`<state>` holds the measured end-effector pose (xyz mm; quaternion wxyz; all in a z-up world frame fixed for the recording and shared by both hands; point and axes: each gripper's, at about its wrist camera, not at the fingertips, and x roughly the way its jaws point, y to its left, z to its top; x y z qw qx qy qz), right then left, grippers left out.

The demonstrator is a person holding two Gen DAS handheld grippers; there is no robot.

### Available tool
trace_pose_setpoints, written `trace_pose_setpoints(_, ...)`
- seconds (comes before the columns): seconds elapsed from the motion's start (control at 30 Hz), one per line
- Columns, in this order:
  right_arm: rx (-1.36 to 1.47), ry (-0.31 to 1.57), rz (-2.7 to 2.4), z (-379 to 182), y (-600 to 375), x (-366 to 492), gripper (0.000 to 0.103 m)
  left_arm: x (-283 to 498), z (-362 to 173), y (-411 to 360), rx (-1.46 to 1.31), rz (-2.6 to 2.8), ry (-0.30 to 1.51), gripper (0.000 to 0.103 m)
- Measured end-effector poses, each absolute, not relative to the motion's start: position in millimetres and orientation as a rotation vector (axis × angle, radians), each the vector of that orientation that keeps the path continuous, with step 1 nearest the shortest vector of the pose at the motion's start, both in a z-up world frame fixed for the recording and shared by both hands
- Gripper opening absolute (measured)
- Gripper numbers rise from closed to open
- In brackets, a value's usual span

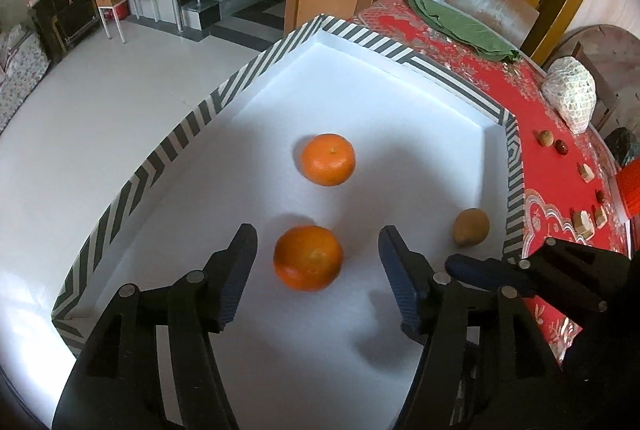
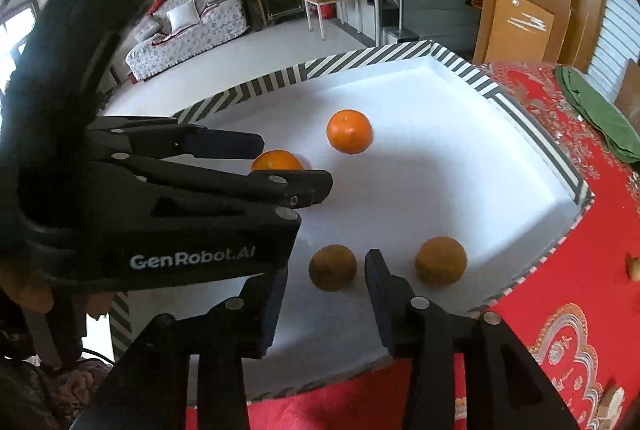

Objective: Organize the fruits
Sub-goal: 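Return both tools to the table and grasp a dark red date with the right tool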

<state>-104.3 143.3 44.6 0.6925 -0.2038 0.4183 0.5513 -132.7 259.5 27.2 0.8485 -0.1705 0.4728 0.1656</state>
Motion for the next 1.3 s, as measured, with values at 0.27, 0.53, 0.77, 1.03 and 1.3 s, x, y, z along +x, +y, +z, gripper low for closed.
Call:
trace_pose_setpoints(0.27,-0.306,0.901,1.193,66,90,-86,0.040,-127,50,235,-0.327,0.306,0.945,0.063)
trace_pose_setpoints(0.53,-0.191,0.870,1.033,80,5,-60,0.042,-100,73,175,-0.262,0.178,0.915,0.063)
trace_pose_setpoints(0.77,-0.094,0.853,0.844,78,-80,-35,0.043,-64,80,120,-0.257,0.039,0.915,0.063)
trace_pose_setpoints(1.03,-0.046,0.862,0.687,67,-142,5,0.044,-2,69,89,-0.297,-0.011,0.953,0.063)
trace_pose_setpoints(1.3,-0.173,0.845,0.721,72,-117,61,0.044,41,53,77,-0.270,0.037,0.978,0.063)
